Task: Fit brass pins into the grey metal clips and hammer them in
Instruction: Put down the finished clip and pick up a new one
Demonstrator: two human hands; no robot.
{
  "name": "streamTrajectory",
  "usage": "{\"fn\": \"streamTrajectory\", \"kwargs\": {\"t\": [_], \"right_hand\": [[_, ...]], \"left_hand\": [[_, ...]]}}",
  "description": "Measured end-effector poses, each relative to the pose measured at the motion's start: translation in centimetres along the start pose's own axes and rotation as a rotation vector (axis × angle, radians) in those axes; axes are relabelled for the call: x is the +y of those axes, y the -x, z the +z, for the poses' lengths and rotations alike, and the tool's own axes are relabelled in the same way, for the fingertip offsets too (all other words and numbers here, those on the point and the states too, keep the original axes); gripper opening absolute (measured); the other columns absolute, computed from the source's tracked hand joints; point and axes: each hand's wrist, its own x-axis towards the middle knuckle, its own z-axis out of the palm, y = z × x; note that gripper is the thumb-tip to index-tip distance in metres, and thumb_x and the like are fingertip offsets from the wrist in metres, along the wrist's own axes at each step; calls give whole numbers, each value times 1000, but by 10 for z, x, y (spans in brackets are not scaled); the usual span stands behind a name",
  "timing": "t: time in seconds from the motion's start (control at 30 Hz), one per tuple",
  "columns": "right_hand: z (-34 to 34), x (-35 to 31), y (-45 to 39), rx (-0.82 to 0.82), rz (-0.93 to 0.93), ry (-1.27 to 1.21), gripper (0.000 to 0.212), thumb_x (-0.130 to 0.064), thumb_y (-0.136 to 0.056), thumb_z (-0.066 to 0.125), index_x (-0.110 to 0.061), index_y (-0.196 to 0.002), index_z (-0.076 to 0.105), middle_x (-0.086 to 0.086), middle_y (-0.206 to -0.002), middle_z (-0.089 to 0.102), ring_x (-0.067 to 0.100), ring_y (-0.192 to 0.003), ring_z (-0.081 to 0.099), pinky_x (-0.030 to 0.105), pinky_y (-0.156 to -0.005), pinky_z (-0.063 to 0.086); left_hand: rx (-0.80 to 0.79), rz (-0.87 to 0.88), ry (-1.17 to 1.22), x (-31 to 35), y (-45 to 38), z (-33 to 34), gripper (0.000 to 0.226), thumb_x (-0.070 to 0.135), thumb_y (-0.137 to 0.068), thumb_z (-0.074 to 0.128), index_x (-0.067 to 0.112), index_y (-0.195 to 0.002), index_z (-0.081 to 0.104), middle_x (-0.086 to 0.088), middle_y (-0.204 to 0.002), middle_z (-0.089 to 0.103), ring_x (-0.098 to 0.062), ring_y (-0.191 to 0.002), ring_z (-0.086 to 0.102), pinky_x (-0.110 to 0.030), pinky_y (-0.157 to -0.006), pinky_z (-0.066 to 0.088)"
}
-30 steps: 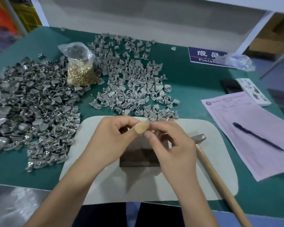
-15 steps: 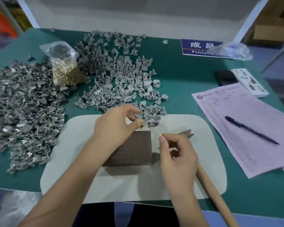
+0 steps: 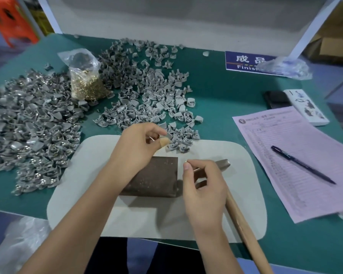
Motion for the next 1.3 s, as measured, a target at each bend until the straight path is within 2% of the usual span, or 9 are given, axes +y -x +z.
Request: {"fn": "streamTrajectory", "kwargs": {"t": [0.23,0.33,0.53,0.67,0.77,0.83,0.9,1.0,1.3], "right_hand": [[1,0,2,-32,-38,-20,7,-21,-94,65,-27,-94,65,-10,-89,66,16,-74,63,30,-65,50],[1,1,1,-43,-77,5,5,-20,-94,65,-25,-94,66,-10,-90,64,16,-73,62,33,-65,50],[0,2,3,-60,-118,19,7,-20,-95,65,-27,-94,66,-12,-89,63,15,-72,61,35,-63,50],[-1,2,4,-73,-143,29,7,-17,-95,66,-25,-95,67,-12,-89,63,15,-72,61,37,-63,50],[1,0,3,-93,-159,63,7,-17,-95,66,-23,-96,68,-13,-91,63,15,-74,61,37,-66,51],[2,-1,2,-97,-173,100,7,-17,-95,65,-22,-96,69,-13,-92,62,14,-76,61,37,-67,51],[1,-2,2,-89,-183,138,6,-18,-95,64,-22,-97,69,-14,-92,62,13,-76,60,39,-68,52],[1,-2,2,-54,-199,197,6,-17,-94,65,-19,-96,69,-11,-90,63,12,-75,60,39,-69,51],[-2,-12,3,-101,-256,265,3,-12,-94,71,-15,-95,71,-6,-89,65,9,-74,58,27,-71,48]], "left_hand": [[15,43,166,-9,34,-27,15,22,-85,79,31,-88,68,19,-90,73,3,-89,68,-15,-78,51],[2,146,35,-11,58,-31,21,18,-85,78,35,-86,66,21,-91,69,-1,-88,66,-10,-74,46],[16,206,-219,-15,93,-30,22,11,-82,74,29,-87,63,12,-79,56,-7,-76,54,-34,-70,49],[42,125,-41,-18,103,-25,35,20,-78,84,32,-106,66,14,-86,58,-8,-83,55,-10,-72,42],[86,126,12,-26,104,-29,41,23,-81,80,32,-117,63,16,-96,56,-5,-88,55,-6,-72,38],[54,174,-48,-35,101,-37,39,17,-88,70,31,-123,60,17,-108,56,-3,-101,54,-11,-82,40],[-22,216,-113,-43,97,-43,40,15,-92,61,32,-128,59,17,-115,56,-8,-112,50,-26,-90,44],[-100,247,-102,-49,89,-47,41,18,-95,63,33,-132,59,20,-113,59,-6,-112,48,-30,-93,45],[-86,302,-152,-45,80,-49,10,34,-92,68,38,-101,70,19,-99,59,-6,-104,48,-36,-78,49]]}}
